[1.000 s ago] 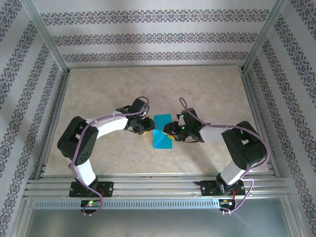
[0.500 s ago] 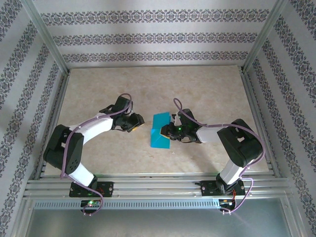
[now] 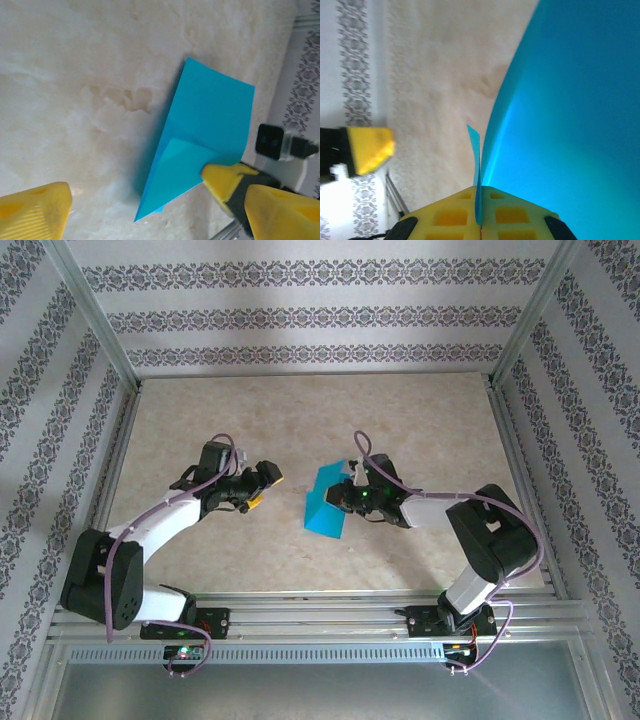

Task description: Fold a paper plane with a square sheet of paper (pick it up from the middle)

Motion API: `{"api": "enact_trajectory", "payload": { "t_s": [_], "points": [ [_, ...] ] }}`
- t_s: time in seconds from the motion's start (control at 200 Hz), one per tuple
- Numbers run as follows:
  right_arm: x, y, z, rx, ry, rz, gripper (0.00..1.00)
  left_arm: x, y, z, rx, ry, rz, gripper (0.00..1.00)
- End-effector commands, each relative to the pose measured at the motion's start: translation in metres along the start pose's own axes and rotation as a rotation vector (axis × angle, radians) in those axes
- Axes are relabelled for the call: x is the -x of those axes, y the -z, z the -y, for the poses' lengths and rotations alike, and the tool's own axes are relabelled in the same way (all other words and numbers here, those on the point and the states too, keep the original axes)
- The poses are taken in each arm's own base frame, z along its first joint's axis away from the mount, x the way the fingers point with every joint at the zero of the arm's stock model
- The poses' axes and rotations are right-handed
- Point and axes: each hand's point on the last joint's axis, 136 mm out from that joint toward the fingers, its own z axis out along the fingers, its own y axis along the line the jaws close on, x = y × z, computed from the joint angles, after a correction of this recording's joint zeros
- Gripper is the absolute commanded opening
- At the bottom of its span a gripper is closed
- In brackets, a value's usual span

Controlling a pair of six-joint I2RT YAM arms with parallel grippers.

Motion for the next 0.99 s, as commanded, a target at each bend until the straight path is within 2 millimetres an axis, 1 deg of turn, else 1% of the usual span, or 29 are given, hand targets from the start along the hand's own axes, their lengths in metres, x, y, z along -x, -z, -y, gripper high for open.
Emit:
{"api": "enact_trajectory", "payload": {
  "t_s": [0.0,0.015,0.09,0.16,0.285,0.41,0.495,0.6,0.69,0.759,0.894,0.934,0.989],
  "points": [
    [0.037,0.022,-0.069,0.189,0.105,0.072,0.07,0.003,0.013,0.04,-0.2,-0.043,0.01,0.97],
    [0.039,0.024,-0.074,0.204,0.111,0.071,0.07,0.003,0.014,0.043,-0.216,-0.043,0.008,1.0],
    [0.048,0.032,-0.094,0.276,0.126,0.058,0.07,-0.001,0.02,0.062,-0.304,-0.066,-0.01,1.0],
    [0.052,0.038,-0.111,0.334,0.14,0.028,0.07,-0.002,0.026,0.08,-0.382,-0.084,-0.021,1.0],
    [0.058,0.044,-0.137,0.428,0.153,-0.011,0.08,-0.006,0.033,0.102,-0.481,-0.118,-0.042,1.0],
    [0.06,0.045,-0.15,0.48,0.139,-0.048,0.08,-0.007,0.037,0.124,-0.574,-0.155,-0.06,1.0],
    [0.059,0.046,-0.157,0.516,0.138,-0.066,0.08,-0.005,0.034,0.127,-0.591,-0.153,-0.07,0.99],
    [0.056,0.046,-0.159,0.542,0.138,-0.093,0.08,-0.002,0.036,0.14,-0.657,-0.165,-0.079,0.92],
    [0.054,0.044,-0.154,0.538,0.126,-0.107,0.08,-0.001,0.037,0.146,-0.693,-0.176,-0.089,0.85],
    [0.051,0.043,-0.152,0.536,0.119,-0.121,0.08,-0.001,0.032,0.143,-0.685,-0.172,-0.098,0.77],
    [0.05,0.041,-0.147,0.529,0.107,-0.124,0.08,-0.001,0.023,0.134,-0.644,-0.171,-0.103,0.58],
    [0.051,0.041,-0.145,0.527,0.103,-0.123,0.08,-0.001,0.022,0.132,-0.637,-0.172,-0.104,0.57],
    [0.051,0.041,-0.142,0.523,0.098,-0.123,0.08,-0.001,0.022,0.131,-0.633,-0.174,-0.101,0.52]
  ]
}}
